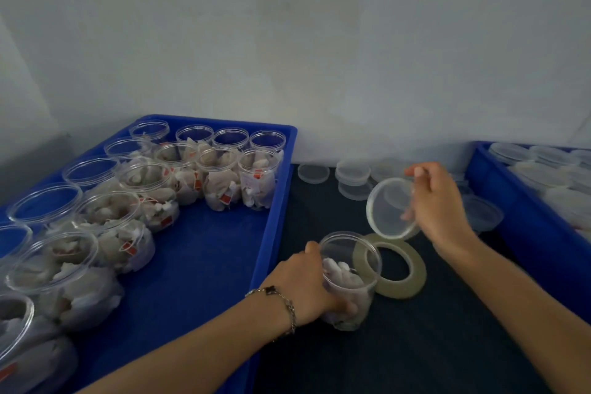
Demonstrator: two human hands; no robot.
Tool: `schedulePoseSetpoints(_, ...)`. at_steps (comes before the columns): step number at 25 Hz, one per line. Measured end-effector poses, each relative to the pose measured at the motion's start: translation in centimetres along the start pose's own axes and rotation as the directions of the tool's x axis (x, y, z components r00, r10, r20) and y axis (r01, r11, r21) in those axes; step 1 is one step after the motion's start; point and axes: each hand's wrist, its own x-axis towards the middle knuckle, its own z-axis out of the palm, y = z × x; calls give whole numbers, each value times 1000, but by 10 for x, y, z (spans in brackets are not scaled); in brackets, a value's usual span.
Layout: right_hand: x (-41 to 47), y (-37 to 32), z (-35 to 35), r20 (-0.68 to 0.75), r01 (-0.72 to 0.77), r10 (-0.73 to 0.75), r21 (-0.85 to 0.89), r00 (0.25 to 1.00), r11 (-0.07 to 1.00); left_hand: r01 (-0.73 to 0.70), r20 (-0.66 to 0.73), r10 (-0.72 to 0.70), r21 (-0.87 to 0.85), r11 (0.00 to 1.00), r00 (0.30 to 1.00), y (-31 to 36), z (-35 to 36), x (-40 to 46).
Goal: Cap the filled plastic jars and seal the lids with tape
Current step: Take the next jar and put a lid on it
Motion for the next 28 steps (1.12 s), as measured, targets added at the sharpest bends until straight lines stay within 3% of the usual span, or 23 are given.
schedulePoseSetpoints(1, -6, -6, -12, 51, -64, 58, 105, 997, 992, 0, -7, 0, 3, 1000, 1000, 0, 1, 0)
schedulePoseSetpoints(3, -22, -18, -26, 391, -322, 181, 333, 903, 886, -5, -16, 5, 2, 1000, 1000, 0, 1, 0)
schedulePoseSetpoints(5, -40, -22, -24, 611, -464, 240, 238, 755, 853, -13, -19, 13, -1, 1000, 1000, -1, 1, -1)
schedulePoseSetpoints(6, -48, -19, -20, 631, -436, 257, 144, 732, 888, -18, -20, 18, -2, 1000, 1000, -1, 0, -1)
schedulePoseSetpoints(8, -56, -11, -11, 546, -273, 230, -4, 806, 962, -35, -26, 35, 5, 999, 999, -1, 0, -1)
schedulePoseSetpoints(10, -59, -8, -4, 429, -70, 101, -87, 898, 994, -50, -35, 50, 21, 999, 998, 1, -1, -1)
schedulePoseSetpoints(12, -62, -7, 4, 392, 165, -78, -194, 917, 967, -53, -41, 54, 35, 998, 998, 3, -3, -1)
schedulePoseSetpoints(14, -65, -8, 10, 501, 331, -182, -225, 846, 916, -68, -56, 70, 38, 997, 996, 3, -3, -1)
schedulePoseSetpoints(16, -67, -9, 8, 662, 399, -145, -250, 735, 882, -131, -80, 133, 30, 991, 988, 3, -4, 0)
schedulePoseSetpoints(19, -69, -10, -3, 755, 442, -100, -266, 648, 857, -179, -102, 170, -87, 980, 980, 0, -4, 3)
schedulePoseSetpoints(24, -72, -20, -19, 638, 269, -235, 45, 733, 962, -253, -113, 227, -361, 898, 967, 0, -7, 1)
schedulePoseSetpoints(26, -66, -34, -32, 665, 191, -273, 195, 695, 962, -297, -155, 253, -506, 810, 955, 3, -9, -4)
schedulePoseSetpoints(28, -64, -47, -42, 721, 120, -307, 300, 621, 946, -316, -108, 334, -673, 669, 936, 2, -12, -9)
